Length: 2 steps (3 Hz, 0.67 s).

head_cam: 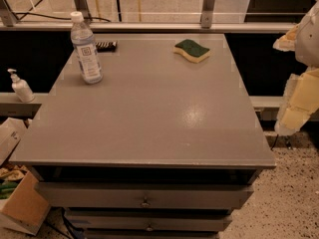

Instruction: Knock blue plastic bottle over

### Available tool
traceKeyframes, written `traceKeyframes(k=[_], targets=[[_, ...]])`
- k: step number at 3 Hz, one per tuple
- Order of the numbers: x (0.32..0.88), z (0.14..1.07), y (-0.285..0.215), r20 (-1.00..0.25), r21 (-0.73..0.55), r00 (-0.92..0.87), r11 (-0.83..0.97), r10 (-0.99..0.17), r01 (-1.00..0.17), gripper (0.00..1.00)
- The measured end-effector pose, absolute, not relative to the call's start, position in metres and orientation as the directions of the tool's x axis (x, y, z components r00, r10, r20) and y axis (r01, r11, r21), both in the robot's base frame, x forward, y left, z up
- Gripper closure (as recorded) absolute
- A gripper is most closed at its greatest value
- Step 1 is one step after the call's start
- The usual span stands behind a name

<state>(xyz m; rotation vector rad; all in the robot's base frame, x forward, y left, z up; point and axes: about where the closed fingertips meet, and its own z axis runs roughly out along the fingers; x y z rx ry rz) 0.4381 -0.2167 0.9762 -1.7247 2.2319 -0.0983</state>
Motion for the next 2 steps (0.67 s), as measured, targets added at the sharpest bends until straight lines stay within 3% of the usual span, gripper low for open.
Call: traceKeyframes(k=[2], targets=[[0.4424, 0.9705, -0.2077, -0.269, -0.229, -0.198, 0.262, -0.943, -0.938, 0.00]])
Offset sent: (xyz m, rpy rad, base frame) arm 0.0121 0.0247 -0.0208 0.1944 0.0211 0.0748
